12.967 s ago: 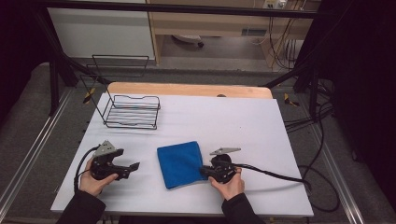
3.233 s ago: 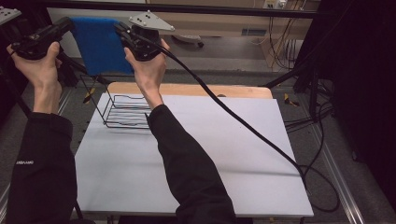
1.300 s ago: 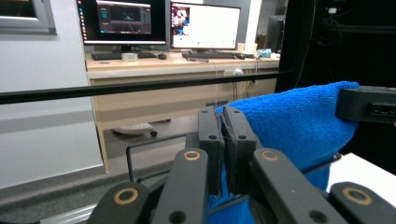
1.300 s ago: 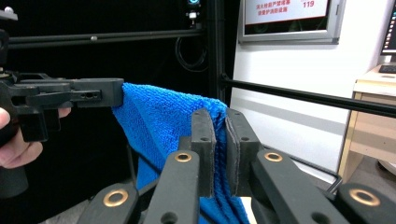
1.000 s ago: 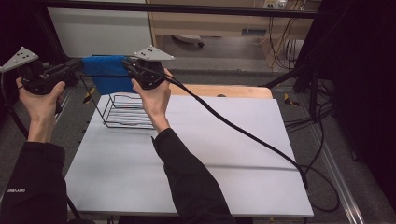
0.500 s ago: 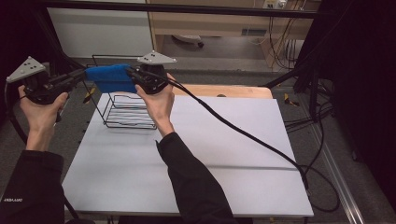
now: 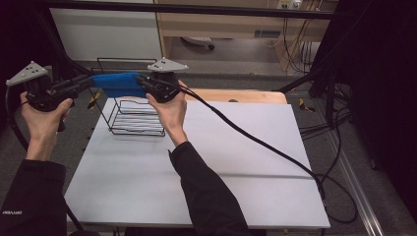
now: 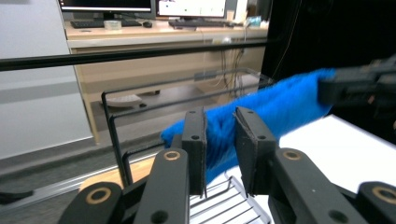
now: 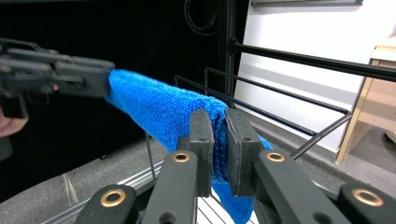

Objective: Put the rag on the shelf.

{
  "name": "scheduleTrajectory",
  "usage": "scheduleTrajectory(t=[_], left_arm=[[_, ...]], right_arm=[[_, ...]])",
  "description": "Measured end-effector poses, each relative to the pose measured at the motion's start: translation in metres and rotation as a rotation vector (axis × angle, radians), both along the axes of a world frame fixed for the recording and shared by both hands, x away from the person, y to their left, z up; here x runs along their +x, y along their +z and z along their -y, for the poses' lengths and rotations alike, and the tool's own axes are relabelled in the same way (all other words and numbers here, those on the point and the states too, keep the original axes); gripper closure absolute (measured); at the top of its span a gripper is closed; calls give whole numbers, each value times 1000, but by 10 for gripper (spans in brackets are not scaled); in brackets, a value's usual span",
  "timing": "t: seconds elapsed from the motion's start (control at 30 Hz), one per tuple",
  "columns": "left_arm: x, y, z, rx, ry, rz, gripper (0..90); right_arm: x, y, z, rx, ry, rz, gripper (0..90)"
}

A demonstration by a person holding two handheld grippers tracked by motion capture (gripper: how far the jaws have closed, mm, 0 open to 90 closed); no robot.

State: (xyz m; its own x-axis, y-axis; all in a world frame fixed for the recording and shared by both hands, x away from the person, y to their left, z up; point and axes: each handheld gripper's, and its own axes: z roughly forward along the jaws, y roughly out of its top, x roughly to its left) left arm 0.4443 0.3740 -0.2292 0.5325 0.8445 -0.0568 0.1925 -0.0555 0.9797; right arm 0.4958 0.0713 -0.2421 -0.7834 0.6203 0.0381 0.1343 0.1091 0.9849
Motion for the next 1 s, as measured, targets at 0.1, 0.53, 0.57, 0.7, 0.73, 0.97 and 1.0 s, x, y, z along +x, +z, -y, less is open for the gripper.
scheduleTrajectory(t=[0.1,0.53,0.57,0.7,0.73,0.97,1.0], left_arm=[[-1,4,2,-13,0,-11,744],[7,-8,10,41,-13,-137,898],[7,-10,10,44,-14,-143,898],[9,-15,11,59,-11,-156,899],[10,-16,11,65,-9,-159,899],[16,-24,16,102,5,-173,899],[16,-25,17,106,5,-175,899]], right_arm=[[0,0,0,-4,2,3,825],[0,-5,-2,-52,25,16,793],[0,-6,-2,-61,28,17,776],[1,-7,-1,-69,34,16,747],[1,-7,-1,-70,37,15,730],[-2,-1,2,-51,55,15,539],[-3,1,3,-47,57,16,528]])
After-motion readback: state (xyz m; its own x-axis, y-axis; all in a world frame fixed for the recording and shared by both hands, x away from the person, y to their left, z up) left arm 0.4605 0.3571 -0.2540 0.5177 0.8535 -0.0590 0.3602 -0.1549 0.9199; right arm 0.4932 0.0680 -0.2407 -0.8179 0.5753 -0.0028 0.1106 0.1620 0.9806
